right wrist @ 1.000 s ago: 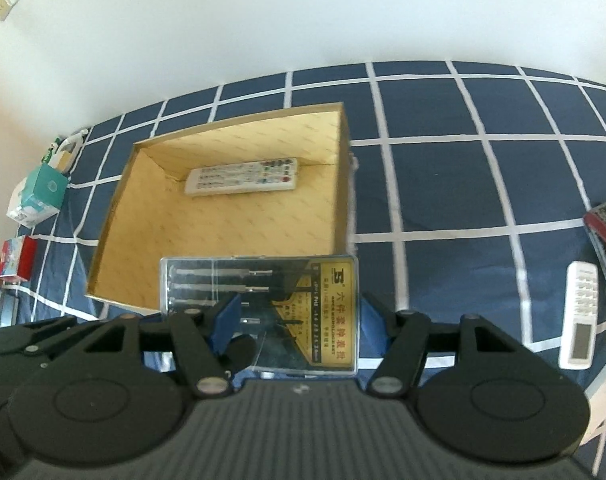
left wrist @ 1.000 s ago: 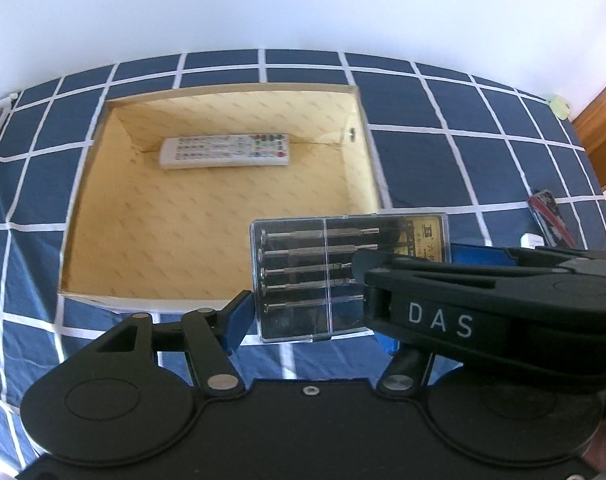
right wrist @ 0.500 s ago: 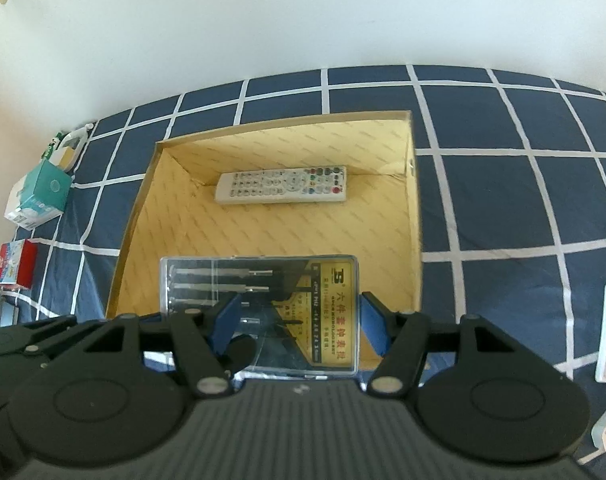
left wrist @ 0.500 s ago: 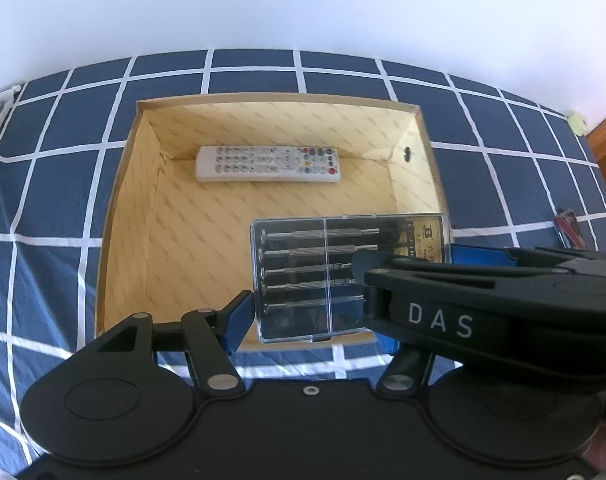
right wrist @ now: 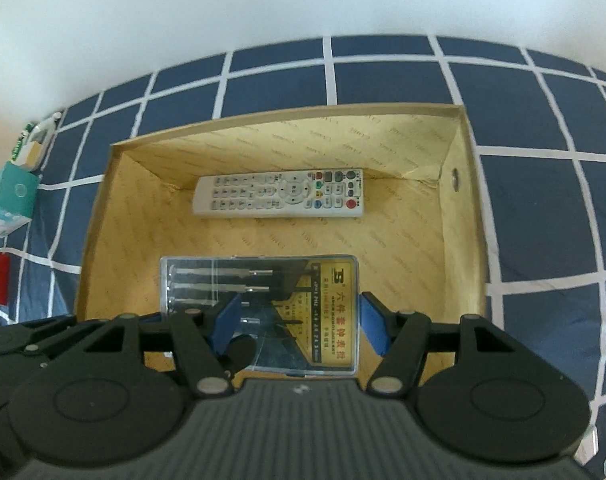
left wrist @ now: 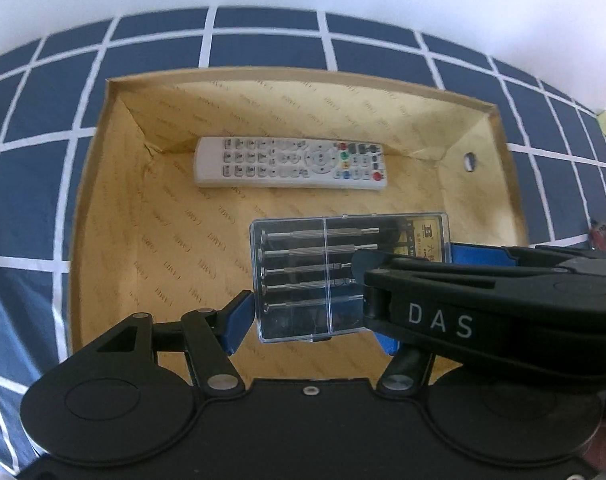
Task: Organize objects
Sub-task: 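Carry the screwdriver case with the right gripper over the box and lower it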
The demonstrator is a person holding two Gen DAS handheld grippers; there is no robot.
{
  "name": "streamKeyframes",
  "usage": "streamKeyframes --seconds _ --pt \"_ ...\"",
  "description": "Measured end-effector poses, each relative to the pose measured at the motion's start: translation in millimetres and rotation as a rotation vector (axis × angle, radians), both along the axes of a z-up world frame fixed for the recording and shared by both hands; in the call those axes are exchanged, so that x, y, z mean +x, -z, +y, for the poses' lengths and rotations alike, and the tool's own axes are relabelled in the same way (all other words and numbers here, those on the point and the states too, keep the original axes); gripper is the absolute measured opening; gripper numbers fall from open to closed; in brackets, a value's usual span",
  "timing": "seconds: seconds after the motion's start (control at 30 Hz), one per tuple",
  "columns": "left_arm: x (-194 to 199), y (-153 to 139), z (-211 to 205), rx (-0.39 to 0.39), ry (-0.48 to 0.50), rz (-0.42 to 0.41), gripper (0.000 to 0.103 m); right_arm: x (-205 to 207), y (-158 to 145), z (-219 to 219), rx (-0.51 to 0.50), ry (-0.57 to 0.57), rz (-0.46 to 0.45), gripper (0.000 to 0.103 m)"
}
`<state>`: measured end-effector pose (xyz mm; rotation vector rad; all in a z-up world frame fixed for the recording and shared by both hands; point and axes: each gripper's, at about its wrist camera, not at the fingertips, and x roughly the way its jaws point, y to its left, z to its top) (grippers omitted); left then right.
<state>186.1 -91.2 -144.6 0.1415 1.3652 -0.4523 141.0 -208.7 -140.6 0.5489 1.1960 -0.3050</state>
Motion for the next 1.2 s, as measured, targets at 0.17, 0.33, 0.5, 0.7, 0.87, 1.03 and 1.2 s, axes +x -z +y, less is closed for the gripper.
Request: streamKeyframes --seconds 0.17,0.33,0.5,0.7,0.87,1.03,1.2 --pt "21 26 -3 0.014 0.002 0.045 0.061 20 28 -9 0.025 -0.007 0.042 0.064" --pt "41 45 -8 0.033 0.022 0.068 0.061 36 51 -19 0.051 0.008 0.067 0.064" --pt "54 58 -11 0.047 0.037 0.077 0.061 48 67 -26 0.070 0.019 0.082 0.064" --pt "62 66 -11 0.059 0.036 0.087 0.061 57 80 -29 0.085 0.016 0.091 0.064" --pt "64 70 -8 0.060 0.028 0.095 0.061 62 84 -28 0.091 0.015 0.099 0.064" --pt "69 73 -8 0.050 0.024 0.107 0.061 65 88 -28 0.089 0.021 0.109 0.065" --pt "69 75 -8 0.045 0.019 0.109 0.061 67 88 -28 0.087 0.022 0.114 0.066"
